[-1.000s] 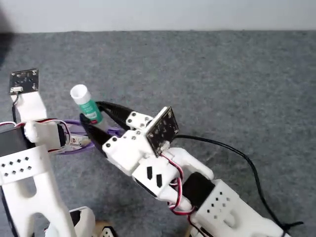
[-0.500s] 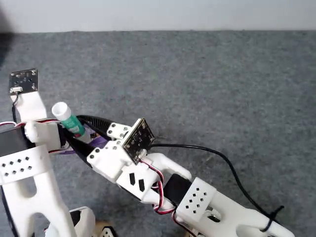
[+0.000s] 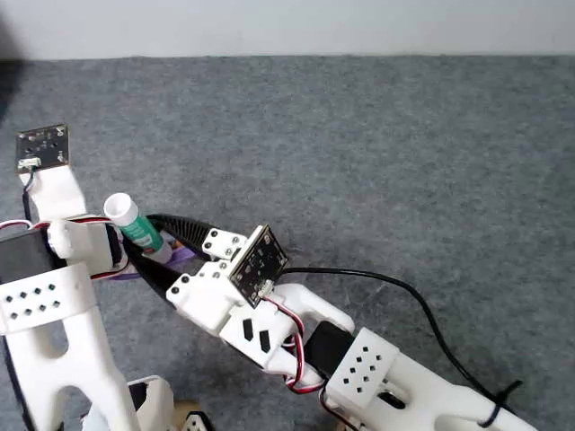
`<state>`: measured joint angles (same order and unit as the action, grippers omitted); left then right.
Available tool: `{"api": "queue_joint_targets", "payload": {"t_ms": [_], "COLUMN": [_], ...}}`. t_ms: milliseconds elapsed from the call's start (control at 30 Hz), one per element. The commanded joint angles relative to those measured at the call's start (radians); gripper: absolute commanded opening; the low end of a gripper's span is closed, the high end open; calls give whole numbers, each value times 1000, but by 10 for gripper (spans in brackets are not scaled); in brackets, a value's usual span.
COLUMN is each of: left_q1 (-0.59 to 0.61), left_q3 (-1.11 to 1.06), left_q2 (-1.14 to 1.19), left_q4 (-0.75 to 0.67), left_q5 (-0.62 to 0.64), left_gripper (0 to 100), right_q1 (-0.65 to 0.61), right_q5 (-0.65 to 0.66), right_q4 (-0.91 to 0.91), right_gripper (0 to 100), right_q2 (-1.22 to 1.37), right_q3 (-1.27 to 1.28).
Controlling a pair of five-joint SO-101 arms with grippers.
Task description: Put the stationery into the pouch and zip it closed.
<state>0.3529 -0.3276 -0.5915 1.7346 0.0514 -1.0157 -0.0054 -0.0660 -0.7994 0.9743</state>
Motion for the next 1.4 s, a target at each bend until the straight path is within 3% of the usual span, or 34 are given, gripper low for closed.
{"api": "queue_joint_targets", "payload": {"t_ms": [0, 300, 500, 633, 833, 1133, 1367], "left_q1": [-12, -11, -9, -9, -9, -9, -11], "left_q3": [30, 30, 30, 30, 30, 30, 30], "left_q2": [6, 5, 2, 0, 3, 3, 3], "left_q4": [17, 17, 17, 17, 17, 17, 15], "left_q5": [9, 9, 9, 9, 9, 9, 9], "left_gripper": [11, 11, 11, 11, 11, 11, 11], "right_q1": [36, 58, -7, -10, -10, -10, 30], "right_q5": [35, 34, 34, 35, 37, 35, 35], "right_q4": [-48, -119, -105, -21, 35, 245, 475], "right_gripper": [9, 9, 9, 32, 218, 185, 180], "right_q2": [-16, 77, 102, 116, 114, 39, -171], "right_q3": [2, 0, 6, 5, -34, -198, -198]}}
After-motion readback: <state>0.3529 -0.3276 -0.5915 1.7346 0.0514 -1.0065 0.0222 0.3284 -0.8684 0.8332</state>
